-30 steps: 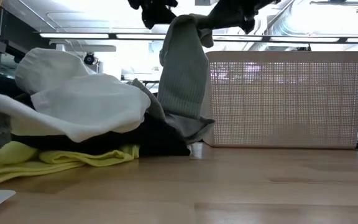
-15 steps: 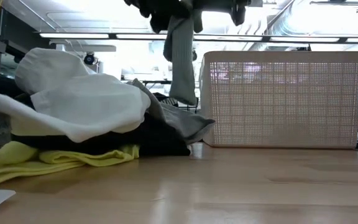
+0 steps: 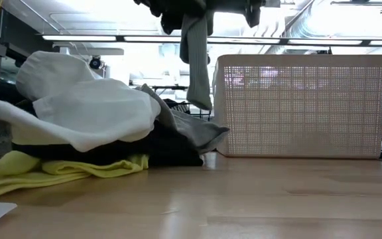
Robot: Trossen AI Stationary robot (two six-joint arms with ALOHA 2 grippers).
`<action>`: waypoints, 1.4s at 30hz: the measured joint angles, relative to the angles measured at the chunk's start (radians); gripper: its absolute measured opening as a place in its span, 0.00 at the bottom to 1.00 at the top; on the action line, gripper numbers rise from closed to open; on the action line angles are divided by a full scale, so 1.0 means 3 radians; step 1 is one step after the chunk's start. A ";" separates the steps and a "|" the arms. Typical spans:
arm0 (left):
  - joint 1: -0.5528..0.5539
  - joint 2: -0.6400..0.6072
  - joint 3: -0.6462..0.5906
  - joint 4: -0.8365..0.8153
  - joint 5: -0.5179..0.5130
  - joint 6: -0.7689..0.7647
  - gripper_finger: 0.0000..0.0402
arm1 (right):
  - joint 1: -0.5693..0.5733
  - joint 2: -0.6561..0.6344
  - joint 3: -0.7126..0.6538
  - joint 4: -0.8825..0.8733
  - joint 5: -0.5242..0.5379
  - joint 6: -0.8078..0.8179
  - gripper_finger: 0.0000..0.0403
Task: Pick & Place Cloths
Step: Put the green sock into the black bin
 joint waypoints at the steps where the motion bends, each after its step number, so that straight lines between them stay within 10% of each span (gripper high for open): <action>1: 0.0000 -0.0001 0.0000 -0.0001 0.0001 -0.0010 0.49 | -0.0001 0.0000 0.0000 0.0001 0.0008 -0.0001 0.01; 9: 0.0000 -0.0001 0.0000 -0.0053 0.0009 -0.0012 0.06 | 0.0000 0.0000 0.0000 -0.0005 0.0093 -0.0004 0.01; 16: -0.0001 -0.0003 0.0000 -0.0053 -0.0003 -0.0012 0.06 | 0.0003 0.0000 0.0000 -0.0036 0.0126 -0.0040 0.10; 26: 0.0000 -0.0074 0.0004 -0.0224 -0.0057 -0.0006 0.06 | 0.0006 -0.0100 0.0001 -0.0288 0.0178 0.0334 0.47; 34: 0.0000 -0.0506 0.0005 -0.0787 -0.0775 0.0179 0.06 | 0.0006 -0.0298 0.0001 -0.0636 0.0181 0.0529 0.66; 42: 0.0001 -0.0856 0.0007 -0.1514 -0.2260 0.0287 0.06 | 0.0005 -0.0313 0.0001 -0.0729 0.0174 0.0528 0.66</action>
